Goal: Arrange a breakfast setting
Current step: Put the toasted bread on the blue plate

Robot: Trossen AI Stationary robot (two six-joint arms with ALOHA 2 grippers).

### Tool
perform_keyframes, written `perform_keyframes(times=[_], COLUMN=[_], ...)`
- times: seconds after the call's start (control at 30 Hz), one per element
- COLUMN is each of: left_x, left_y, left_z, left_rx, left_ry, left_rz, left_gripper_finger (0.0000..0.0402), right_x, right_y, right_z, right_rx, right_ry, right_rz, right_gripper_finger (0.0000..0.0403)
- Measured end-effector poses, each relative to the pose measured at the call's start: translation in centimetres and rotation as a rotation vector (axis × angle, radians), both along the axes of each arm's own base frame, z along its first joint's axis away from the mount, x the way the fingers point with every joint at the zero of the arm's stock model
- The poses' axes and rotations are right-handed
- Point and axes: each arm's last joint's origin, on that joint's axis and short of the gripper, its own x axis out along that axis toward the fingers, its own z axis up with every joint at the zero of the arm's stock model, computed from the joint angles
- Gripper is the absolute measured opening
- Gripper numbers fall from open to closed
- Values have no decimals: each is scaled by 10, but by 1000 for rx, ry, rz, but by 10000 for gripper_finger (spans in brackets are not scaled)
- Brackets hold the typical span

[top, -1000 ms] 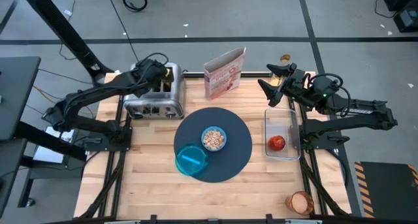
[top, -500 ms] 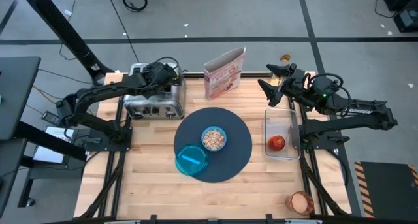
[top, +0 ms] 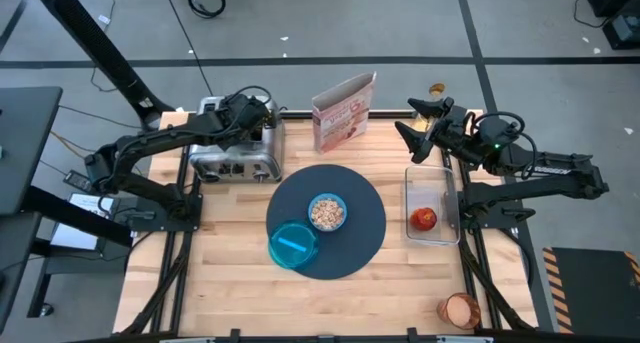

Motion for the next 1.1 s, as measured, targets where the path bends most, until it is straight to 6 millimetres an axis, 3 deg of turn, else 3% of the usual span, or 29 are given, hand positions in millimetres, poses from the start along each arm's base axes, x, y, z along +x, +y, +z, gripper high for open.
perform_keyframes(times=[1.1], left_x=[5], left_y=[-1], left_z=[7], left_rx=[47], left_ry=[84], left_rz=[-170], left_gripper_finger=[103], right_x=[0], right_y=[0], right_z=[-2], right_rx=[-4], right_ry=[25], right_rz=[-1], right_gripper_finger=[387])
